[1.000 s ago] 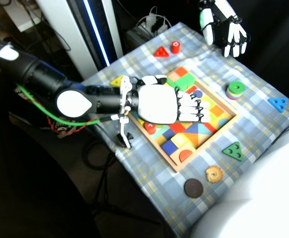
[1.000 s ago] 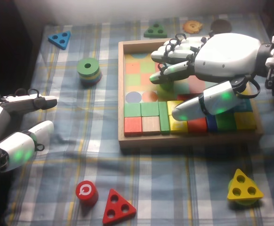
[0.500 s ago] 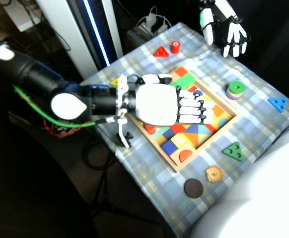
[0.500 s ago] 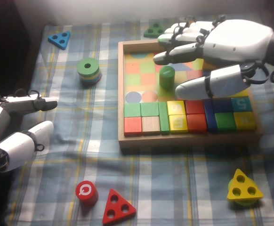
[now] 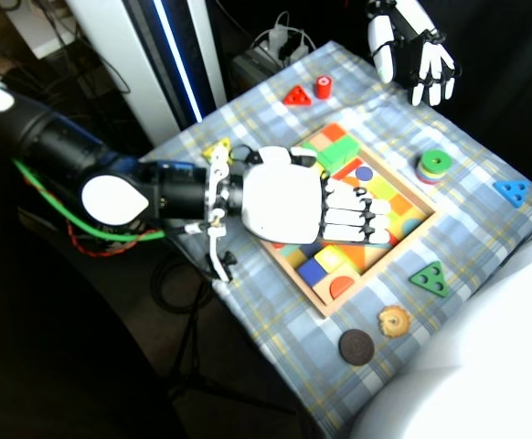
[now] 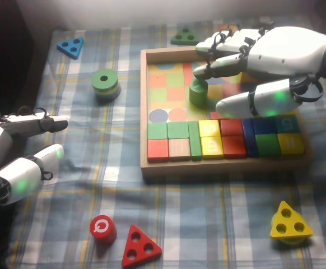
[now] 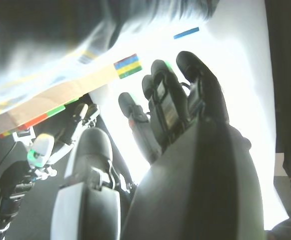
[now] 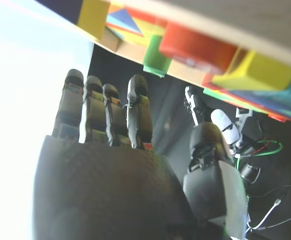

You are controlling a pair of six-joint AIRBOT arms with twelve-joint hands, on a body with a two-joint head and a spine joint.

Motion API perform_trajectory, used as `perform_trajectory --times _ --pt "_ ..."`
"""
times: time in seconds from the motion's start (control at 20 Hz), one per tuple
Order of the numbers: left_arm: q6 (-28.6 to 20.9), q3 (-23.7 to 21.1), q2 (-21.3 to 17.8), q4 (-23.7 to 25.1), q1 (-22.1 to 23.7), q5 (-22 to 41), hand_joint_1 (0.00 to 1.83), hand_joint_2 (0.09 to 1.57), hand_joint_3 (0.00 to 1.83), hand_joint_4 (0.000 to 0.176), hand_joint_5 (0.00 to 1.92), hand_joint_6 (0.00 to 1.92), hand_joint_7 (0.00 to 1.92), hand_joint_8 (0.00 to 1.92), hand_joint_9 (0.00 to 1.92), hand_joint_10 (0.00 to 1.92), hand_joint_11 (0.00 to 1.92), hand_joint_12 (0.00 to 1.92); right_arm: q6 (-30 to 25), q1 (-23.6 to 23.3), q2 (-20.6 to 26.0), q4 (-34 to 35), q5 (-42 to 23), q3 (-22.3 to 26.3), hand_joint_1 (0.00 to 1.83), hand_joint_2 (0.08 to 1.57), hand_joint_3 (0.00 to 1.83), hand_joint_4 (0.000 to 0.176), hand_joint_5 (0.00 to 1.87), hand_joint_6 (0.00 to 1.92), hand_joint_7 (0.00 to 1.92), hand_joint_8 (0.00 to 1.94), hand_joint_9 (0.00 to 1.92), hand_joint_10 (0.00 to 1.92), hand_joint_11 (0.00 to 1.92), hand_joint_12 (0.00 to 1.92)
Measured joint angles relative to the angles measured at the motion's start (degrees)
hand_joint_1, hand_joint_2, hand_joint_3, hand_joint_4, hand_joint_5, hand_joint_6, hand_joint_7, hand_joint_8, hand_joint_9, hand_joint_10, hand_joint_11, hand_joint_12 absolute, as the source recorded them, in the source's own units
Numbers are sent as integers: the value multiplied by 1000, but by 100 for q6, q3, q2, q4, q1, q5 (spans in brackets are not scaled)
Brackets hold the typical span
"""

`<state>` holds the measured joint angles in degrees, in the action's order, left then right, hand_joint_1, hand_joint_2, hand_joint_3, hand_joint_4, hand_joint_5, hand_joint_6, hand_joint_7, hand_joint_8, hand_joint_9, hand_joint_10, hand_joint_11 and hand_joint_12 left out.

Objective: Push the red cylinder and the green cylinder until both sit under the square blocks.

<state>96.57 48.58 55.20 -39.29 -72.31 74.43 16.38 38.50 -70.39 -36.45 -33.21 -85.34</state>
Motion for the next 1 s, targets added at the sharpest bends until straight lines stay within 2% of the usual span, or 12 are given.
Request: perform_trajectory --times 0.05,0.25,0.3,0.35,0.4,0.5,0.55,0.65,0.85,0.9,0.95,1.0 --pt "0 0 4 -7 0 2 621 1314 1 59 726 1 495 2 427 2 0 597 0 28 -7 -28 17 0 0 1126 0 52 350 4 0 0 0 0 0 0" --pt "2 0 4 2 11 -7 598 1318 1 70 712 0 477 0 413 0 0 571 -2 55 26 -101 46 50 0 1108 0 66 363 2 0 0 0 0 0 0" --pt "0 0 4 9 13 0 577 1320 2 77 708 0 470 0 404 1 0 543 -11 68 52 -83 35 68 0 1124 6 55 364 2 4 1 0 0 0 0" --pt "0 0 4 -7 11 -7 602 1317 0 65 706 0 470 1 402 1 0 525 -11 68 66 -96 35 74 0 1168 27 54 367 3 8 3 0 0 0 0" --pt "0 0 4 7 11 -7 635 1306 0 71 725 4 484 3 412 3 0 555 -11 68 76 -105 35 74 0 1173 27 52 366 2 10 4 0 0 0 0" --pt "0 0 4 7 11 -9 642 1305 0 56 740 4 491 2 418 3 0 589 -11 68 94 -111 52 94 0 1184 26 64 363 0 10 2 0 0 0 0" --pt "0 0 4 4 13 -9 648 1304 0 52 742 3 500 4 428 5 0 621 -11 68 114 -151 48 109 0 1133 0 80 365 1 9 1 0 0 0 0" --pt "0 0 4 -7 11 -11 622 1316 3 58 723 0 487 0 422 1 0 613 -11 68 190 -192 66 168 0 992 0 80 346 1 1 0 0 0 0 0" --pt "0 0 4 -13 11 -13 622 1309 0 71 731 4 495 0 419 0 0 584 -9 66 282 -197 111 197 0 1051 18 40 334 0 0 0 0 0 0 0" --pt "0 0 4 -20 11 -13 623 1308 1 60 741 2 503 0 423 1 0 597 -9 59 317 -195 131 236 0 1001 0 41 340 5 0 0 0 0 0 0" --pt "0 0 4 -17 11 -13 624 1309 1 66 729 1 494 0 416 0 0 569 -9 33 321 -203 136 243 0 996 0 21 340 5 1 1 0 0 0 0" --pt "0 0 4 -13 11 -13 616 1312 2 67 726 1 492 0 415 0 0 575 -9 20 326 -205 125 260 0 1000 0 25 344 6 10 4 0 0 0 0"
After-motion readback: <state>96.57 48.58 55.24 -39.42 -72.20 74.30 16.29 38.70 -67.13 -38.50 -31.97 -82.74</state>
